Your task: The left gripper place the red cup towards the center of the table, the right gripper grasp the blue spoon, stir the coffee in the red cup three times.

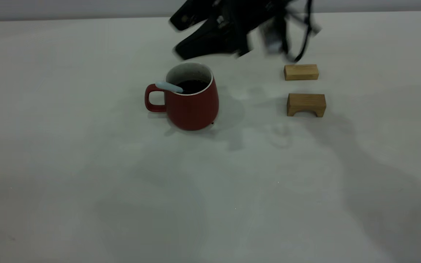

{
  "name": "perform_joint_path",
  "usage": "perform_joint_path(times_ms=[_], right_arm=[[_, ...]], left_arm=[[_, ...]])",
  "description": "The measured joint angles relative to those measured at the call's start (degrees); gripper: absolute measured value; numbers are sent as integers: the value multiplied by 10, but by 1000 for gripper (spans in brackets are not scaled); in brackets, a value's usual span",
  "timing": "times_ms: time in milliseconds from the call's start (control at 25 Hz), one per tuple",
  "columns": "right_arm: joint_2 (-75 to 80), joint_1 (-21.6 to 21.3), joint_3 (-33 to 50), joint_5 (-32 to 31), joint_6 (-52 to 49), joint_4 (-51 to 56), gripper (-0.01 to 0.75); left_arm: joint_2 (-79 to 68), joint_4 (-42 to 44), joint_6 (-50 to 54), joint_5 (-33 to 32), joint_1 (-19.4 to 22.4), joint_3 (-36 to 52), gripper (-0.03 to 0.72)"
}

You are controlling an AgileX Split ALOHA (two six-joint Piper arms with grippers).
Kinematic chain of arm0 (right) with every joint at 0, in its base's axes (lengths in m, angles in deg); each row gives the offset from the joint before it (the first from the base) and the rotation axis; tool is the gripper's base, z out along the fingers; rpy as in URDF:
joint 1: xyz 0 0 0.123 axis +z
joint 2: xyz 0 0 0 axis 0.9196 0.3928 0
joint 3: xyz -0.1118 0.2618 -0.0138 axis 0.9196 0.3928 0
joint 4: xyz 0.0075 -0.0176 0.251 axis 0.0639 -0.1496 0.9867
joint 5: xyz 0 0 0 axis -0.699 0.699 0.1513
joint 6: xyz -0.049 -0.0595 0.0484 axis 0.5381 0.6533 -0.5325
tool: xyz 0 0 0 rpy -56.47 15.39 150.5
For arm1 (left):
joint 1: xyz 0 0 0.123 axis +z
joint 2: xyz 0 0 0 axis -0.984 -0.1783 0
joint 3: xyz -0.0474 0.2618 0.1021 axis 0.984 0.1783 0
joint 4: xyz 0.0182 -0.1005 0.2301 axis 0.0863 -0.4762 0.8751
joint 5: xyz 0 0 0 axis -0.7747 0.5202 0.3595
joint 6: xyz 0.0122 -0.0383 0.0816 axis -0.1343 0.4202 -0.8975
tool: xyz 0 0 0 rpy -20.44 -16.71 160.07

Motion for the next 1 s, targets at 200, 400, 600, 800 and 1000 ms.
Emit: perform_joint_path(times_ms=[200,400,600,800,1000], right_arm=[[-125,-11,-1,-9,0,-263,534],[-252,-13,-1,-75,4,-444,444],[-370,-21,-1,-147,125,-538,364],[-490,-21,15,-155,254,-617,295],[-641,-21,122,-162,362,-650,237]], left_arm=[[0,0,0,0,0,0,247],[0,0,0,0,0,0,247],[0,0,0,0,0,0,247],[0,0,0,0,0,0,247],[0,0,0,0,0,0,247]])
